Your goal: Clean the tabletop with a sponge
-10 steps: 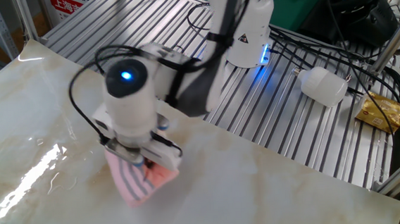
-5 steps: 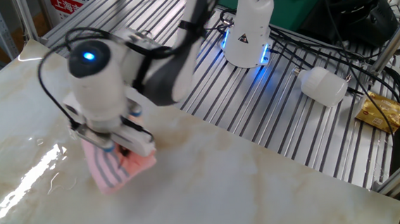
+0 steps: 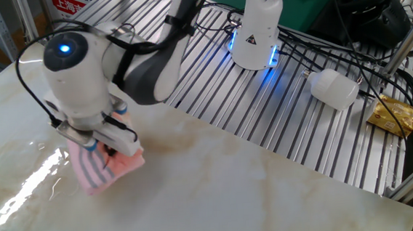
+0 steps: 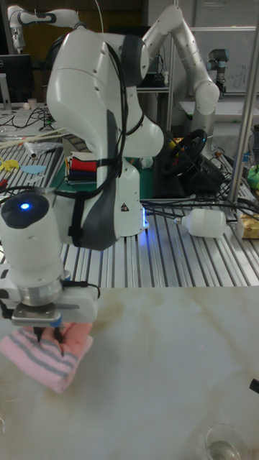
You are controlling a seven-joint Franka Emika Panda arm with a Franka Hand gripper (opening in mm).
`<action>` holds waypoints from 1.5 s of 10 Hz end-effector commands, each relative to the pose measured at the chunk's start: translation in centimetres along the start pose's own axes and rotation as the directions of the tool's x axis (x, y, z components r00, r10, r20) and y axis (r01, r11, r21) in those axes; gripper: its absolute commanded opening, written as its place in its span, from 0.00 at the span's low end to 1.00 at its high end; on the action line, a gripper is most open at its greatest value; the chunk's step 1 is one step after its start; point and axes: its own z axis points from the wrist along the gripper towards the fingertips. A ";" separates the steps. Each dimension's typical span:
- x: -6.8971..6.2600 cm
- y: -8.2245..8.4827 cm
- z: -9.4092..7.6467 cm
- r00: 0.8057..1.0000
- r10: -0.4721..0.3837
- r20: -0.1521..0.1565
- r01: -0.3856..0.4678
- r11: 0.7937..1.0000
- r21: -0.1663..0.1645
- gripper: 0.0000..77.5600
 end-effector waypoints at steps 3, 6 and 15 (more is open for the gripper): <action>-1.0 -0.2 3.2 1.000 0.000 0.025 0.000 1.000 0.000 0.02; -2.0 -0.2 6.2 0.999 -0.017 0.046 0.018 1.000 -0.019 0.02; -4.7 4.6 5.5 0.999 0.001 0.033 0.000 0.999 -0.032 0.02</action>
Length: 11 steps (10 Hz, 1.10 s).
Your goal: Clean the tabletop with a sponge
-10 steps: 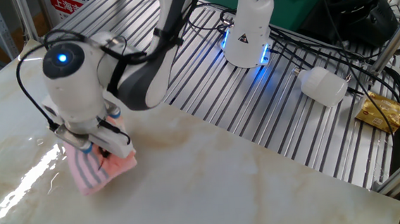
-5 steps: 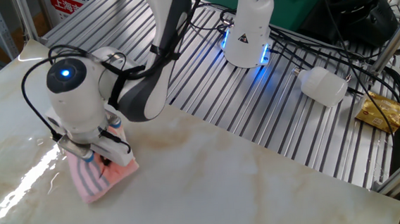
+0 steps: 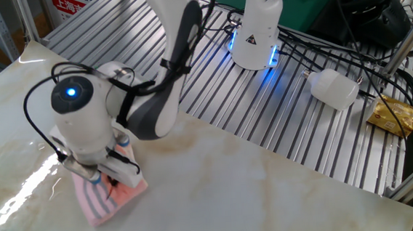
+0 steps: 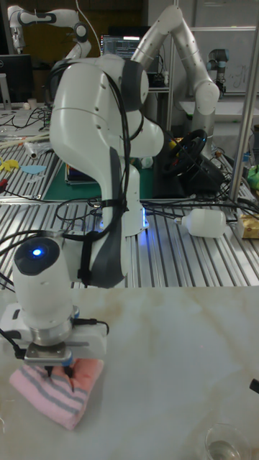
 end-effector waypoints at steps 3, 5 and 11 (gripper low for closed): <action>-1.2 2.0 -0.8 1.000 0.004 0.000 -0.004 1.000 -0.002 0.02; -0.5 0.2 -0.4 1.000 -0.009 0.005 0.009 1.000 -0.002 0.02; -0.1 -0.6 -0.2 0.996 0.085 0.006 -0.085 0.996 0.010 0.02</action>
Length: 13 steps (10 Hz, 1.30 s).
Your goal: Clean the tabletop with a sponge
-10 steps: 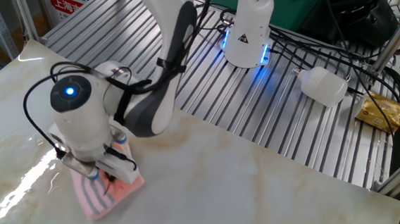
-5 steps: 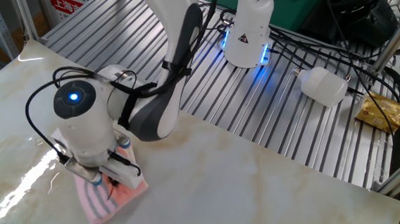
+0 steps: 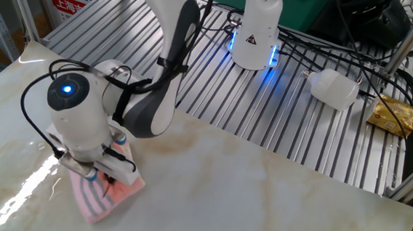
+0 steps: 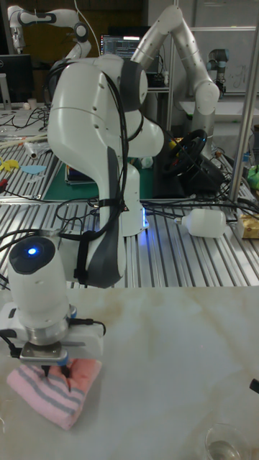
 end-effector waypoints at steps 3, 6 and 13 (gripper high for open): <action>0.0 -0.1 -0.1 0.996 0.091 0.015 -0.091 0.996 -0.007 0.02; -0.7 -3.0 0.2 0.999 0.030 0.022 -0.030 1.000 -0.009 0.02; 1.1 -14.2 -0.3 1.000 -0.018 0.007 0.018 0.999 0.036 0.02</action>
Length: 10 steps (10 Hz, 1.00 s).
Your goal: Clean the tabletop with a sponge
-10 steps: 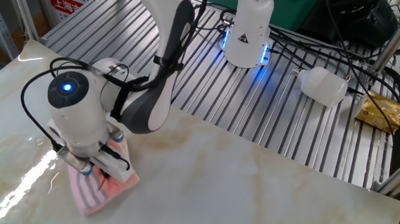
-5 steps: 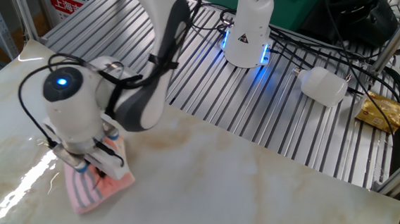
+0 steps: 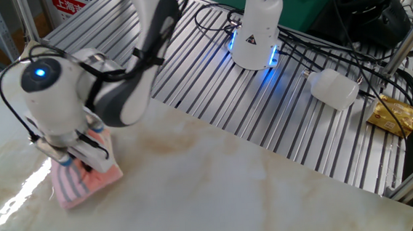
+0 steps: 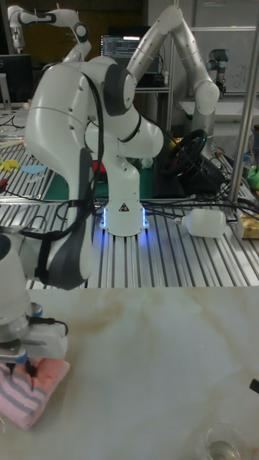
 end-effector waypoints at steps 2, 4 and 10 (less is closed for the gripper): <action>3.1 -8.7 0.3 1.000 -0.024 -0.014 0.025 0.998 0.051 0.02; 5.6 -8.1 0.7 1.000 -0.002 -0.028 0.003 0.999 0.044 0.02; 9.7 -0.2 -1.4 0.995 0.088 -0.039 -0.088 0.996 0.001 0.02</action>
